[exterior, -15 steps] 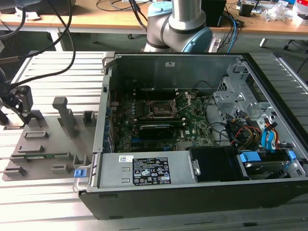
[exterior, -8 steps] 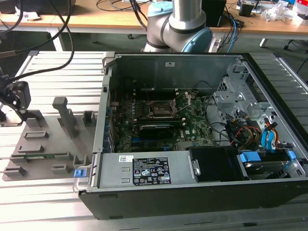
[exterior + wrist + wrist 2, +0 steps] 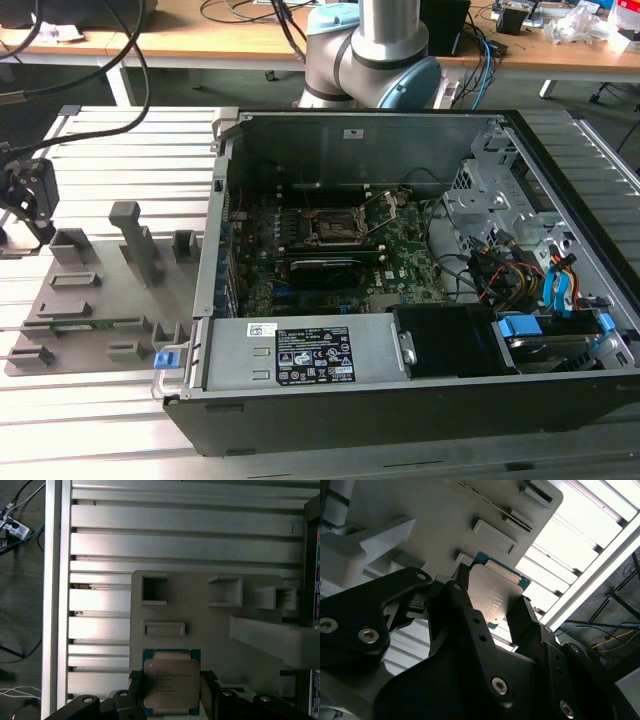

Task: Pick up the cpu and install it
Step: 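Pick up the cpu and move it towards the insertion slot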

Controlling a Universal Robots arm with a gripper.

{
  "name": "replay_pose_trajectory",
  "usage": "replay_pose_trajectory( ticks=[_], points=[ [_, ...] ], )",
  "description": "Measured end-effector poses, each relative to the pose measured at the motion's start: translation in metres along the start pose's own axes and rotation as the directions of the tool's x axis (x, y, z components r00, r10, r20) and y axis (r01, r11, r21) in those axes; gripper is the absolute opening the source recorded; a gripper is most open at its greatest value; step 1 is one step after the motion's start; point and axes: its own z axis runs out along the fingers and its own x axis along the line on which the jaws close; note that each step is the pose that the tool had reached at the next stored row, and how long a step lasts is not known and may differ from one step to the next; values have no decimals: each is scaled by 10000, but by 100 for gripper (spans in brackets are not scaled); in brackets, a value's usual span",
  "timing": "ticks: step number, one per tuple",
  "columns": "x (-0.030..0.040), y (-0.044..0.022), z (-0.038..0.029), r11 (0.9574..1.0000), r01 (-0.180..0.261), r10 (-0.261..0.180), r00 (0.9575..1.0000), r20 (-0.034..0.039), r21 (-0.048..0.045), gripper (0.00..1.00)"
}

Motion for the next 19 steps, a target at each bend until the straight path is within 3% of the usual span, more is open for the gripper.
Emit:
replay_pose_trajectory(
  ticks=[19],
  points=[
    [-8,-4,-315,10000,0,0,10000,0,0,55]
  ],
)
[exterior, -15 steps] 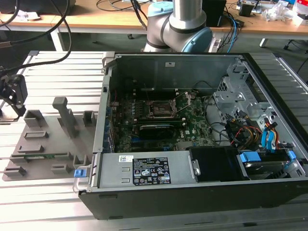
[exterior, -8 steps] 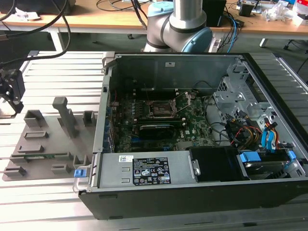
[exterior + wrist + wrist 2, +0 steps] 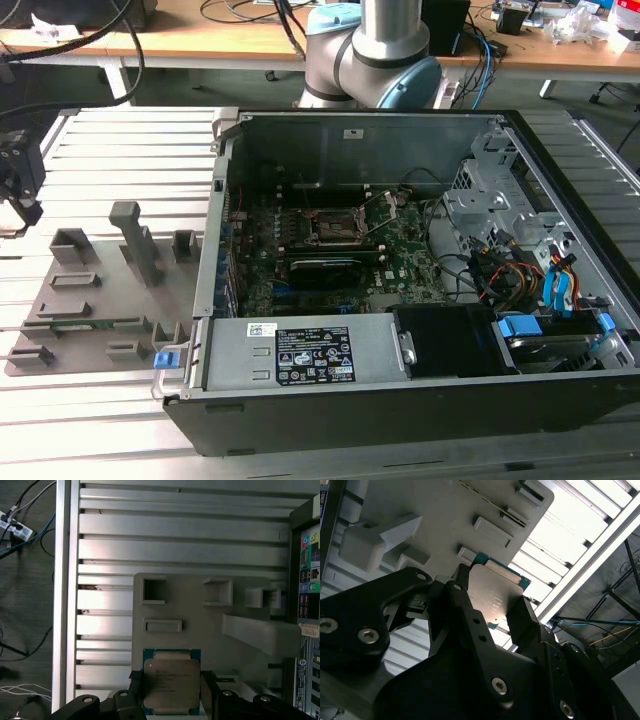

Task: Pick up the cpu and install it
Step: 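Pick up the cpu and move it towards the insertion slot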

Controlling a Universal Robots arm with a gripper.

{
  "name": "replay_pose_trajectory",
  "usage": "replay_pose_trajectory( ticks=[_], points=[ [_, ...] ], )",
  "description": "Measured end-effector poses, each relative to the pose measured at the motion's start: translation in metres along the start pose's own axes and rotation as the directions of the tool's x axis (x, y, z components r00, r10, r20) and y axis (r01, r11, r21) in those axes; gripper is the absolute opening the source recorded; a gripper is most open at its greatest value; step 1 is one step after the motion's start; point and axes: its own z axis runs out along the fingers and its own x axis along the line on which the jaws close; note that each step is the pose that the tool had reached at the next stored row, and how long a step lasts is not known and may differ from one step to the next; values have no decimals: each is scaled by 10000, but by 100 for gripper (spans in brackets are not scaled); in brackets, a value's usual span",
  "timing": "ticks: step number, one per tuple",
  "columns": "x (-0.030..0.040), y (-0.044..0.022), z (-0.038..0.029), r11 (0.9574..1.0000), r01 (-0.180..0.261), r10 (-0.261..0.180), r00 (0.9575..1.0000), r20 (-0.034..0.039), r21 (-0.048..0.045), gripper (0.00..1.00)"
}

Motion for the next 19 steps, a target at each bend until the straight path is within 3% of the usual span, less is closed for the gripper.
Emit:
replay_pose_trajectory(
  ticks=[3,8,12,19],
  points=[
    [-1,-1,-49,10000,0,0,10000,0,0,55],
    [-7,-3,-244,10000,0,0,10000,0,-2,55],
    [-12,13,-327,10000,0,0,10000,0,-2,55],
    [-45,175,-495,10000,0,0,10000,0,-3,55]
  ],
)
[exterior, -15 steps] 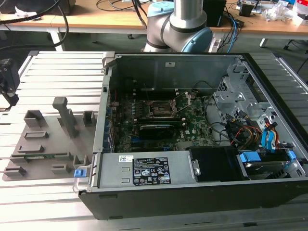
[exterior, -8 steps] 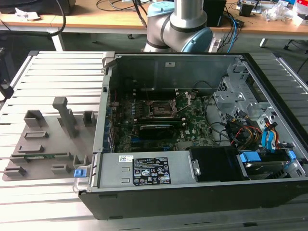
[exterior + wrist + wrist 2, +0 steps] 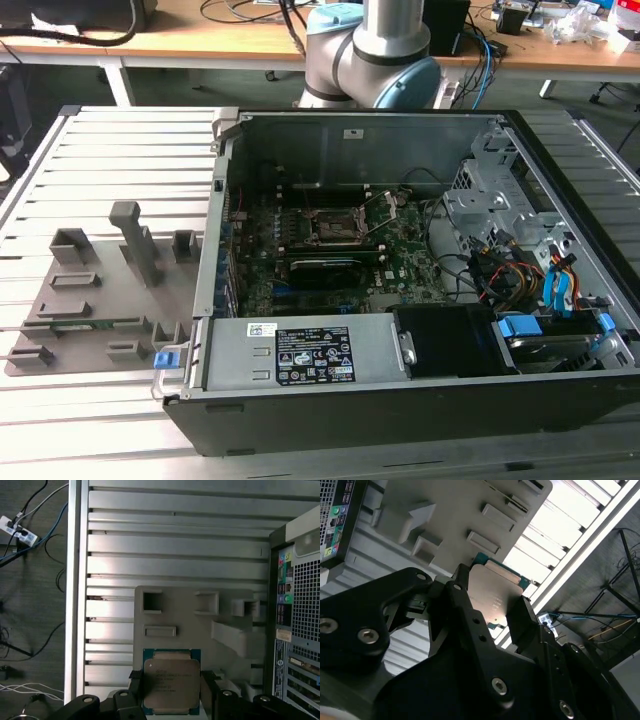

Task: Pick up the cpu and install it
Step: 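Pick up the cpu and move it towards the insertion slot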

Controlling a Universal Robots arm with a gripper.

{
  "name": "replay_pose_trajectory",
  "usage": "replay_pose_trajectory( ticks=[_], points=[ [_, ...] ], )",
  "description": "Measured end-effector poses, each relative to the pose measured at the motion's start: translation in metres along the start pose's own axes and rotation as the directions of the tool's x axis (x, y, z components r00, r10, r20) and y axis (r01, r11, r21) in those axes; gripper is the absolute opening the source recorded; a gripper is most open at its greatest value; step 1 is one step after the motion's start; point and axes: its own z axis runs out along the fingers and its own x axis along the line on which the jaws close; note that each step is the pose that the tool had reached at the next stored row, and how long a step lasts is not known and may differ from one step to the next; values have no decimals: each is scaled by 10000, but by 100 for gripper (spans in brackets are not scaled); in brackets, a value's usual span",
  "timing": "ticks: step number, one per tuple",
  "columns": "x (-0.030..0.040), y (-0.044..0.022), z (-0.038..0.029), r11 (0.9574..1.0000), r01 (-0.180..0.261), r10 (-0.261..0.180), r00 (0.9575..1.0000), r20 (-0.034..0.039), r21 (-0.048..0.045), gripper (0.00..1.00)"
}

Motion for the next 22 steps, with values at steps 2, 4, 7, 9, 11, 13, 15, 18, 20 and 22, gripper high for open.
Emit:
replay_pose_trajectory(
  ticks=[2,4,7,9,11,13,15,18,20,22],
  points=[
    [-5,28,-63,10000,0,0,10000,0,0,55],
    [-10,45,-128,10000,1,-1,10000,0,0,55],
    [-11,49,-142,10000,0,0,10000,0,0,55],
    [-21,50,-142,10000,-2,2,10000,-1,0,55],
    [-87,47,-141,10000,0,0,10000,-2,1,55],
    [-174,45,-138,10000,0,0,10000,-1,0,55],
    [-278,43,-136,10000,0,0,10000,-1,1,55],
    [-415,39,-131,10000,0,0,10000,0,3,55],
    [-524,36,-128,10000,-1,1,10000,0,4,55],
    [-612,33,-126,10000,0,0,10000,0,5,55]
  ],
)
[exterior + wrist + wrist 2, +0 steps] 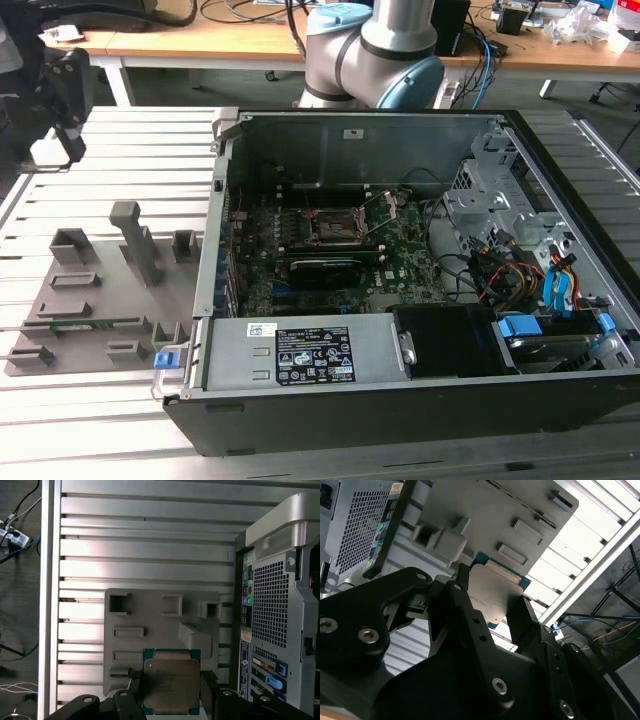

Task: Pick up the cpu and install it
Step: 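Pick up the cpu and move it towards the insertion slot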

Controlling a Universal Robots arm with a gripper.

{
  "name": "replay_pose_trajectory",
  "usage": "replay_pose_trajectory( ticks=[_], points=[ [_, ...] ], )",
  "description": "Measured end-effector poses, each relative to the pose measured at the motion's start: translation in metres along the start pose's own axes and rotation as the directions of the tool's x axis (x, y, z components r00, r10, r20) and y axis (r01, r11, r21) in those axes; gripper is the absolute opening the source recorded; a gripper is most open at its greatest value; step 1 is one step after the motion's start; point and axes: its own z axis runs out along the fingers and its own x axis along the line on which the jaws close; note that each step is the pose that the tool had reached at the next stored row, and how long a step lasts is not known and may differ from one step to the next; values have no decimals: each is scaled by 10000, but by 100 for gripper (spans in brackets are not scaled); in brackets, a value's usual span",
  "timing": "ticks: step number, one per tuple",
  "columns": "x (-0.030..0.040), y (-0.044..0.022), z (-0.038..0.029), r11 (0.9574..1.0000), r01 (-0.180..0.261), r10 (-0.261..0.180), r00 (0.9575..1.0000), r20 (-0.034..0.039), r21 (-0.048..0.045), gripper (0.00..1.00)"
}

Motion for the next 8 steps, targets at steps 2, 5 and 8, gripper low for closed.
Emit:
replay_pose_trajectory(
  ticks=[2,5,8],
  points=[
    [-78,-2,2,10000,1,-1,10000,1,0,55],
    [-183,-5,5,10000,0,0,10000,0,0,55],
    [-243,-6,7,10000,0,0,10000,0,1,55]
  ],
)
